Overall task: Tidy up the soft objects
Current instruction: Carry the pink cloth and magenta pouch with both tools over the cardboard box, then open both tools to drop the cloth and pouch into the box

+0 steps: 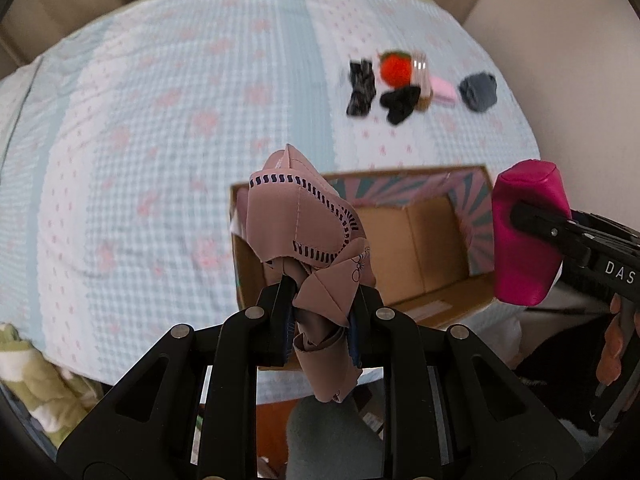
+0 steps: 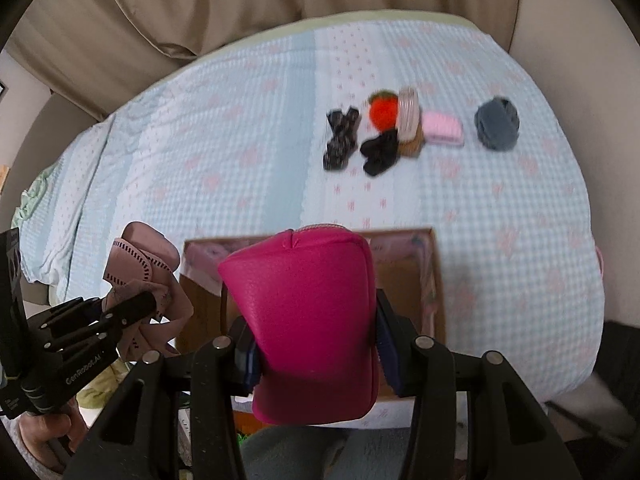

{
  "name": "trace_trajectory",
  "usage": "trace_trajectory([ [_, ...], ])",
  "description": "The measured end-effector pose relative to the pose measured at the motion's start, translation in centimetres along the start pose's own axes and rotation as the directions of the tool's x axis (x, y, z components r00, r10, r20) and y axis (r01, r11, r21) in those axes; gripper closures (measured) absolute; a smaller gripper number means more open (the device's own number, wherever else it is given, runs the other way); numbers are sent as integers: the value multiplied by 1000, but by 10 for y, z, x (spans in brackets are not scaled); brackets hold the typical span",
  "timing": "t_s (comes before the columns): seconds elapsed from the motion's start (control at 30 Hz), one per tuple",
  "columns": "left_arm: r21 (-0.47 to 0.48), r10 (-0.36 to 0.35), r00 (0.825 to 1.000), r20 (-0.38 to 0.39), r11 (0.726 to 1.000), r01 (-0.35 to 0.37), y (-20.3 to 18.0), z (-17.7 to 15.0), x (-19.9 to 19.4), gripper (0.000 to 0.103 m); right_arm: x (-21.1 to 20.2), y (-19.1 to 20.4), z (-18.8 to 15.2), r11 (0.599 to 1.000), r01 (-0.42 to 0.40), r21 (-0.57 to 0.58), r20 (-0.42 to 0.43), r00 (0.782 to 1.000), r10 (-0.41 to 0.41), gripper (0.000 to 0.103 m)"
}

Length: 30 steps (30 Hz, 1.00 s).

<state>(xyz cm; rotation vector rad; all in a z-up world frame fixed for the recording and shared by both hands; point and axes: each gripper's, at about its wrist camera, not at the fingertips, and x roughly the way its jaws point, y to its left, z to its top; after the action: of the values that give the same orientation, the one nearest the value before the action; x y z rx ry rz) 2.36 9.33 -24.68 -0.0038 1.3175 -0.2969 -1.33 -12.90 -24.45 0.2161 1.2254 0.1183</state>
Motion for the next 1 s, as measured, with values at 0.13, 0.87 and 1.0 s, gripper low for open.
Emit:
trace_trajectory([
  [0.13,48,0,999,-44,999,2,-4,-1,33,85,26,2,-10,999,30,18,-35,999,-29,59],
  [0.87,195,110,981,-158,978,-78,-31,3,127,2,142,-39,-13,991,91,101,-253,965,-63,34],
  [1.0,180,78,984,-162,983,-48,-27,-4,129,0,146,-39,-9,990,38,139,-233,972,-5,0],
])
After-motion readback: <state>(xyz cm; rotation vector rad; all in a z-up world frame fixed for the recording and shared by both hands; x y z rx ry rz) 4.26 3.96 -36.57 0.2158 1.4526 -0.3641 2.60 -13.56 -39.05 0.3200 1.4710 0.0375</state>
